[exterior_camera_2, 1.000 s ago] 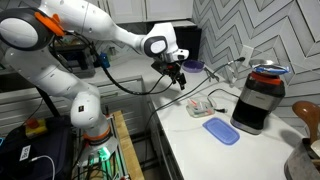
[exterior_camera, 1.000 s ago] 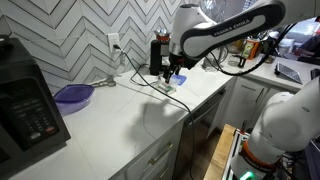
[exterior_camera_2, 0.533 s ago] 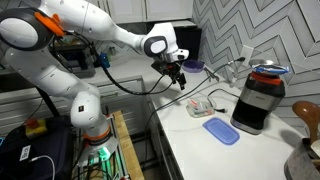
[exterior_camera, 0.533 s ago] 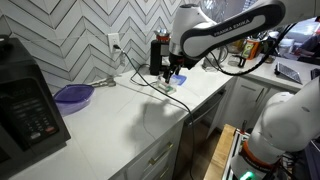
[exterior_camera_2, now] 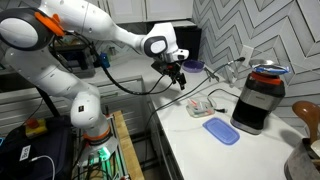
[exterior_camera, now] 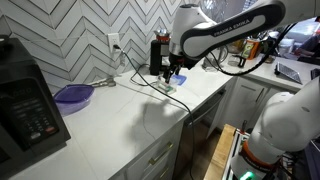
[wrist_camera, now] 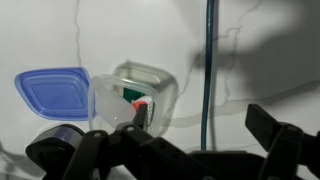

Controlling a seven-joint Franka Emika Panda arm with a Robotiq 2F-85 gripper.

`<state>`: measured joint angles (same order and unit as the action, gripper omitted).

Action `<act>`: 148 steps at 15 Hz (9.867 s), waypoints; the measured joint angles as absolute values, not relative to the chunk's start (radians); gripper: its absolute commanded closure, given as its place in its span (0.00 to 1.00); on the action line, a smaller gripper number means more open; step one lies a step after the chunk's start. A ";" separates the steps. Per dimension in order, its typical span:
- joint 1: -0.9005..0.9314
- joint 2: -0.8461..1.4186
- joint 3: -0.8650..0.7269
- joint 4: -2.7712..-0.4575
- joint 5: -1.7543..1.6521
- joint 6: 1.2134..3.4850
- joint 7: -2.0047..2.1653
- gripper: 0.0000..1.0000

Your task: Put the blue lid onto the metal bucket

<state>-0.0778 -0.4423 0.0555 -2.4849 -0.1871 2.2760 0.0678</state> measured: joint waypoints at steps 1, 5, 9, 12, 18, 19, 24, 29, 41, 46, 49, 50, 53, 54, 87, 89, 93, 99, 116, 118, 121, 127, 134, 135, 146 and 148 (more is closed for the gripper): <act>-0.078 -0.442 0.055 -2.485 -0.187 2.276 0.068 0.00; -0.078 -0.442 0.056 -2.485 -0.187 2.276 0.068 0.00; -0.078 -0.442 0.055 -2.485 -0.187 2.276 0.068 0.00; -0.092 -0.442 0.050 -2.481 -0.189 2.285 0.113 0.00; -0.223 -0.413 -0.083 -2.457 -0.184 2.324 0.171 0.00; -0.230 -0.400 -0.114 -2.456 -0.174 2.326 0.152 0.00; -0.129 -0.367 -0.333 -2.471 -0.045 2.368 -0.229 0.00; -0.121 -0.366 -0.358 -2.471 -0.017 2.374 -0.320 0.00; -0.186 -0.145 -0.528 -2.283 0.194 2.383 -0.637 0.00; -0.258 0.067 -0.521 -2.033 0.282 2.208 -0.586 0.00; -0.269 0.107 -0.504 -2.002 0.287 2.203 -0.572 0.00; -0.285 0.110 -0.483 -2.000 0.287 2.203 -0.570 0.00; -0.334 0.144 -0.430 -1.981 0.328 2.203 -0.573 0.13; -0.349 0.163 -0.415 -1.968 0.349 2.203 -0.576 0.26; -0.521 0.375 -0.216 -1.790 0.454 2.189 -0.556 0.77; -0.521 0.376 -0.212 -1.790 0.454 2.186 -0.556 0.83; -0.522 0.380 -0.212 -1.789 0.454 2.169 -0.556 0.82; -0.522 0.392 -0.210 -1.785 0.454 2.161 -0.556 0.78; -0.569 0.328 -0.233 -1.755 0.453 2.081 -0.612 1.00; -0.609 0.272 -0.252 -1.752 0.456 1.987 -0.690 1.00; -0.661 0.206 -0.283 -1.734 0.487 1.822 -0.820 1.00; -0.723 0.184 -0.333 -1.654 0.654 1.493 -0.957 1.00; -0.754 0.240 -0.341 -1.576 0.921 1.246 -0.994 1.00; -0.750 0.250 -0.336 -1.572 0.945 1.244 -0.988 1.00; -0.740 0.263 -0.338 -1.570 1.030 1.244 -0.930 1.00; -0.742 0.262 -0.352 -1.559 1.044 1.260 -0.909 1.00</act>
